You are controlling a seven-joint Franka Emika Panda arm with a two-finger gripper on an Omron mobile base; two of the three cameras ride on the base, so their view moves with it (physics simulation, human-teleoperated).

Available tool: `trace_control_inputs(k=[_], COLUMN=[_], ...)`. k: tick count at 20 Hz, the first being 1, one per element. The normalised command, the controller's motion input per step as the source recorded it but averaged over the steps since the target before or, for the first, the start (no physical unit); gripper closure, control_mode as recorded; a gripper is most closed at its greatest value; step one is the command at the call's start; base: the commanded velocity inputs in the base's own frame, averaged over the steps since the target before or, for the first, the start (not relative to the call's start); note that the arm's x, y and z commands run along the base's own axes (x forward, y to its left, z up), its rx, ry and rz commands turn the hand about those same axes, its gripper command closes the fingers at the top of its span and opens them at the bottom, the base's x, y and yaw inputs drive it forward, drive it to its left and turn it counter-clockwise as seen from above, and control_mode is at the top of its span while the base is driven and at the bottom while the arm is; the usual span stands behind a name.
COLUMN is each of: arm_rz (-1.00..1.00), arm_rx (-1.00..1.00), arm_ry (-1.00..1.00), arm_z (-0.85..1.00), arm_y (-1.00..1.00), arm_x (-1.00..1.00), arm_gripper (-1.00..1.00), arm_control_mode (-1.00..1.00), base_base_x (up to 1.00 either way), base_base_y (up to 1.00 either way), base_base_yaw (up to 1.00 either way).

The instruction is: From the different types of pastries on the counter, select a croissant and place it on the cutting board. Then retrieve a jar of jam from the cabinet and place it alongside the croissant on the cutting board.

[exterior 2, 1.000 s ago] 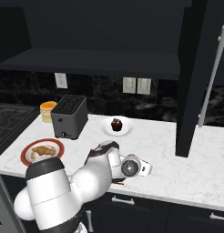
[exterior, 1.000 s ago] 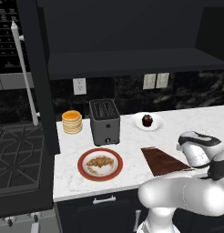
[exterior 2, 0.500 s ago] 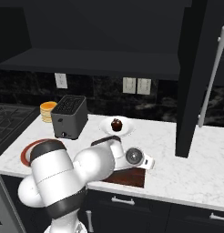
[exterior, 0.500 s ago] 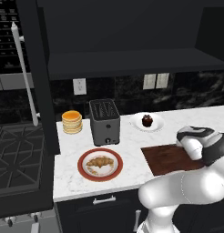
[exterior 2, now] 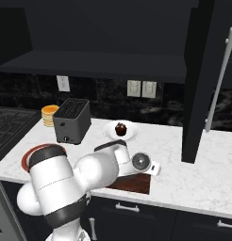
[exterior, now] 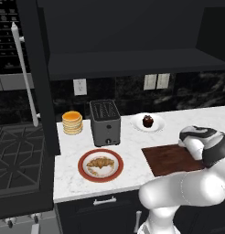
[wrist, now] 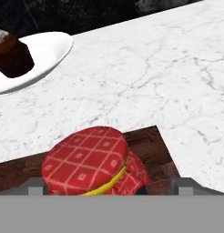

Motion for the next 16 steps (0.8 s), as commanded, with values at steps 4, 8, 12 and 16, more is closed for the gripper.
trace_control_inputs(k=[4, 8, 12, 16], arm_rz=[0.0, 0.0, 0.0, 0.0], arm_rx=[0.0, 0.02, 0.03, 0.02], arm_ry=[-0.04, -0.02, 0.0, 0.0], arm_z=[0.06, 0.29, 0.53, 0.6], arm_y=[0.0, 0.0, 0.0, 0.0], arm_x=[-0.34, -0.19, -0.03, 0.0], arm_gripper=[-1.0, -1.0, -1.0, -1.0], arm_control_mode=[-1.0, -1.0, -1.0, -1.0], base_base_x=[0.0, 0.0, 0.0, 0.0], base_base_y=[0.0, 0.0, 0.0, 0.0], base_base_yaw=[0.0, 0.0, 0.0, 0.0])
